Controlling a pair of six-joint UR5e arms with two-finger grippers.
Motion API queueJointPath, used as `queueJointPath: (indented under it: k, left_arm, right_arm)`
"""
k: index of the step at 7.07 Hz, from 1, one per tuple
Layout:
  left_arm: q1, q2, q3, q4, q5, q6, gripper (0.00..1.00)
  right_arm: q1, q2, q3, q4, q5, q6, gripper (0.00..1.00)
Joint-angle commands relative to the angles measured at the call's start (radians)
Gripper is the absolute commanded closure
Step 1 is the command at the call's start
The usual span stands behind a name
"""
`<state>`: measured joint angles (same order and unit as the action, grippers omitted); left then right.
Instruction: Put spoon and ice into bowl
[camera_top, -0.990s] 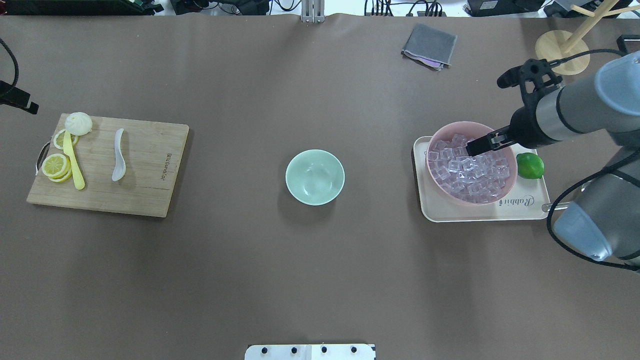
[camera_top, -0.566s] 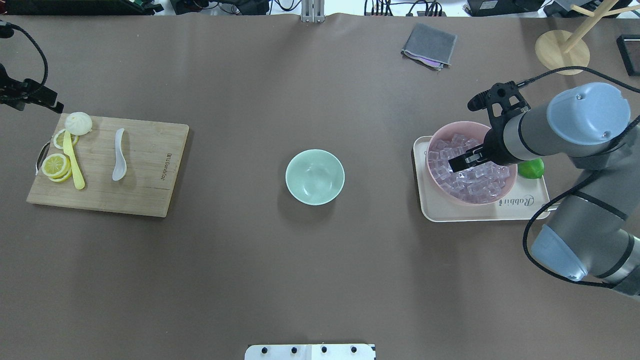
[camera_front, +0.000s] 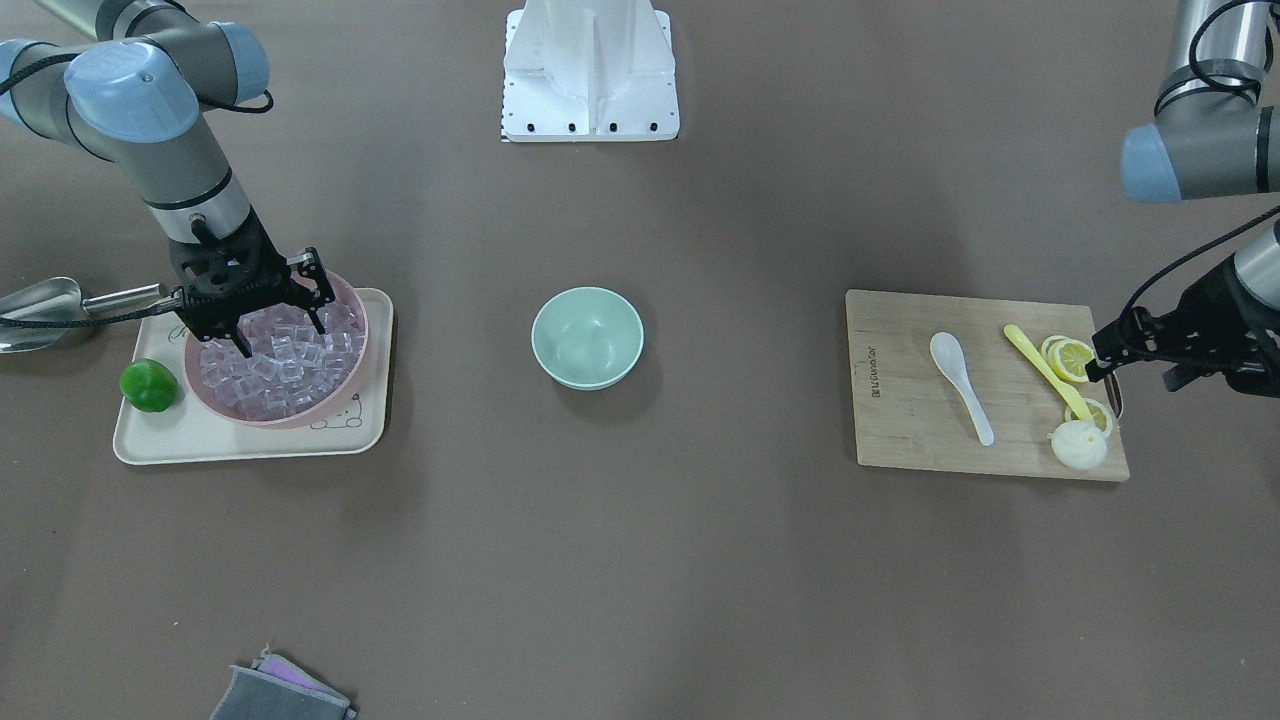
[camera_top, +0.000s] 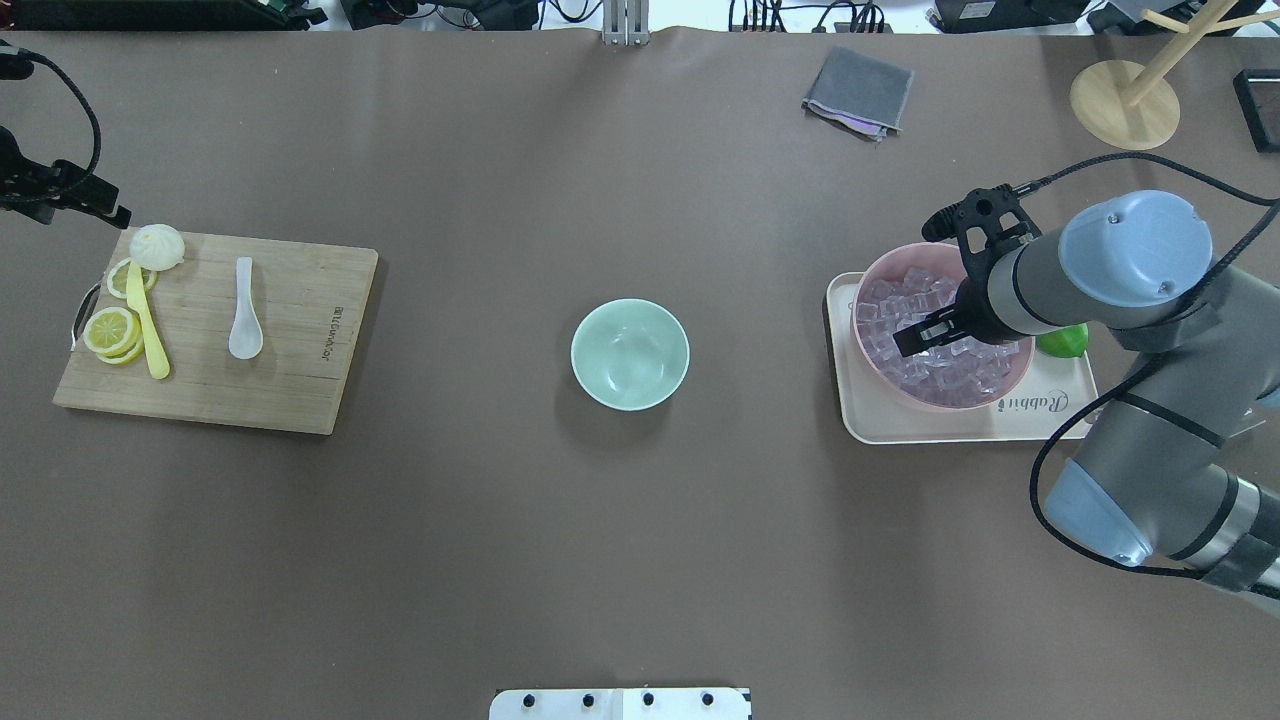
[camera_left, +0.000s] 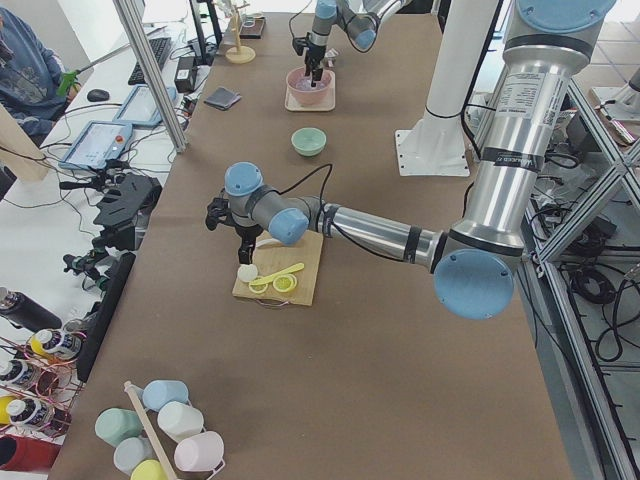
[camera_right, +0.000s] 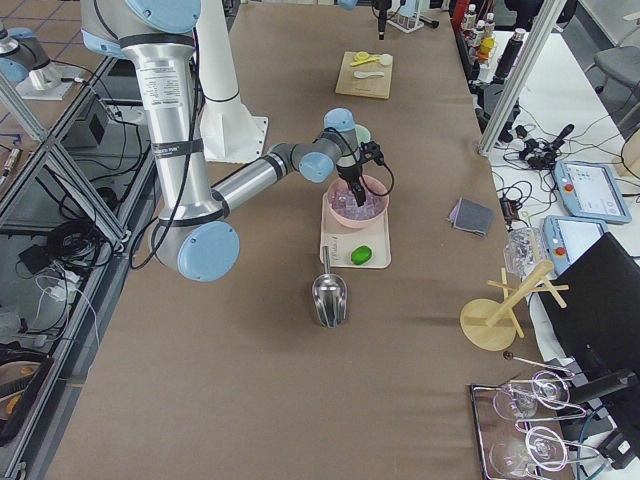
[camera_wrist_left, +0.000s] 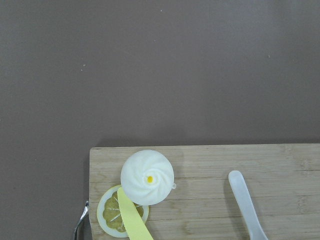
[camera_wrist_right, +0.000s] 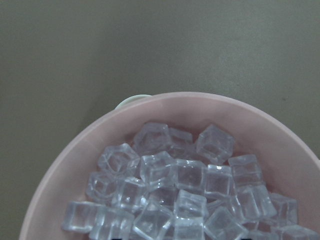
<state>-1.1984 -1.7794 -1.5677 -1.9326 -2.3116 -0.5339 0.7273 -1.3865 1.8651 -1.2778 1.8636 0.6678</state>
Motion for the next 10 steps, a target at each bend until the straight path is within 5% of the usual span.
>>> queueJointPath:
  k: [1, 2, 3, 8, 10]
  left_arm:
    - [0.000, -0.005, 0.004, 0.001, 0.000, 0.000, 0.03]
    - [0.000, -0.009, 0.014, 0.001, 0.000, 0.000, 0.03]
    - [0.000, -0.014, 0.021, 0.001, 0.000, 0.000, 0.03]
    - [0.028, -0.110, 0.153, -0.002, 0.064, 0.000, 0.03]
    - [0.072, -0.159, 0.237, -0.003, 0.087, 0.000, 0.03]
  right_arm:
    - [-0.002, 0.004, -0.014, 0.003, 0.005, 0.001, 0.55]
    - [-0.003, 0.003, -0.014, 0.005, 0.006, 0.001, 0.87]
    - [-0.002, 0.003, -0.009, 0.005, 0.011, 0.001, 1.00]
    - [0.023, 0.017, 0.095, -0.038, 0.061, 0.016, 1.00]
    - [-0.052, 0.203, 0.097, -0.148, 0.049, 0.231, 1.00]
